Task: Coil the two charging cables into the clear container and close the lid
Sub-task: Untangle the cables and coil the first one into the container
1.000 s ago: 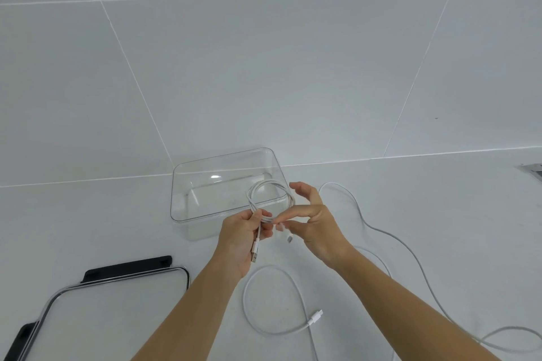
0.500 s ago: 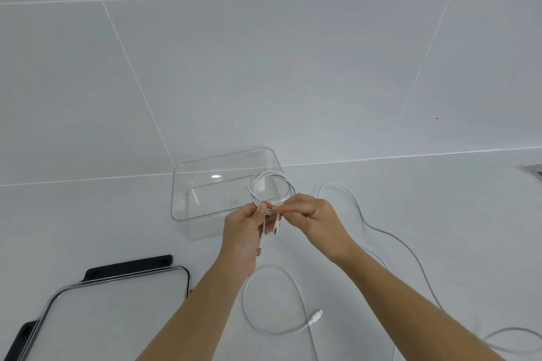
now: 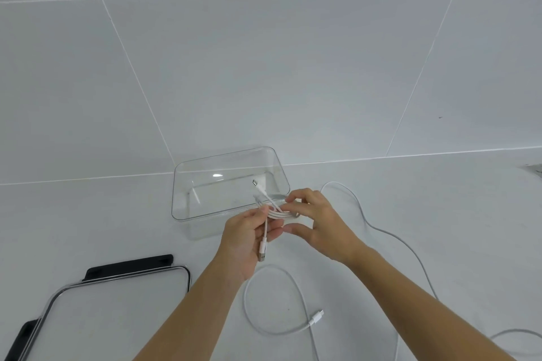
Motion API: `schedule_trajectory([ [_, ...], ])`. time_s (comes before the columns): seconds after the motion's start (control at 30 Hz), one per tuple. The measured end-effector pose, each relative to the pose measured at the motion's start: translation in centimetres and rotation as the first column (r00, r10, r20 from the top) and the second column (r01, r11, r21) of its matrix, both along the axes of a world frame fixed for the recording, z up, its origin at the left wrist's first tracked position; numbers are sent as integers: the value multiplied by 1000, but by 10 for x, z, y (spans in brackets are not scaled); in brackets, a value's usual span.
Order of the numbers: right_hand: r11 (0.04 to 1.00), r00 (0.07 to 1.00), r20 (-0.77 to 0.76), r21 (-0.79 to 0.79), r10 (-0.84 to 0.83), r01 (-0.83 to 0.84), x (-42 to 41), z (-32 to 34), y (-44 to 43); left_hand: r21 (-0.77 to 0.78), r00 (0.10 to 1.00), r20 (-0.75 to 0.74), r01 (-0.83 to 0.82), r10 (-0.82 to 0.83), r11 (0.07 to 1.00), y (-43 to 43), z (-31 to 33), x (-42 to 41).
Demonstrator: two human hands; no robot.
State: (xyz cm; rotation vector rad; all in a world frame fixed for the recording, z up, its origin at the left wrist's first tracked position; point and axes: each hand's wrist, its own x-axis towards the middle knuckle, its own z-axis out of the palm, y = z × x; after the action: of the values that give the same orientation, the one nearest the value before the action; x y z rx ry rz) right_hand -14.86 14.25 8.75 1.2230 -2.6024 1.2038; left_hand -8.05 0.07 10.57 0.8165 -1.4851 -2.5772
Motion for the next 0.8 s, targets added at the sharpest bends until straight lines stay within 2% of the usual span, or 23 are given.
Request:
schedule_trajectory([
  [0.03,1000,1000,-19,28,-11,12,-3,-2,2,57,999,35,27,-29,998,0,1,0],
  [0.13,999,997,48,10,-52,51,-4,2,5,139,985,117,107,-124,984,2,3,-1],
  [0.27,996,937,343,-26,-70,85,0,4,8,115,980,130,134,-149,984,-2,5,-3],
  [0.33,992,908,414,-74,-67,107,1,5,8,9,978,169,122,-122,992,-3,6,-4],
  [0.4,984,871,489,-122,-53,128,2,8,8,-225,972,215,142,-93,964,-3,4,-3],
  [0.47,961,810,585,-207,-28,183,1,9,8,-489,973,216,182,-84,853,-4,-2,-1],
  [0.53,938,768,641,-259,-11,229,0,11,7,-632,976,180,209,-121,747,-5,-6,0],
  [0.7,936,714,696,-293,68,197,-2,15,7,-750,976,-18,129,-216,648,-8,-11,-2],
  [0.8,936,664,734,-317,138,155,-2,14,6,-766,953,-79,129,-292,629,-11,-12,-5],
])
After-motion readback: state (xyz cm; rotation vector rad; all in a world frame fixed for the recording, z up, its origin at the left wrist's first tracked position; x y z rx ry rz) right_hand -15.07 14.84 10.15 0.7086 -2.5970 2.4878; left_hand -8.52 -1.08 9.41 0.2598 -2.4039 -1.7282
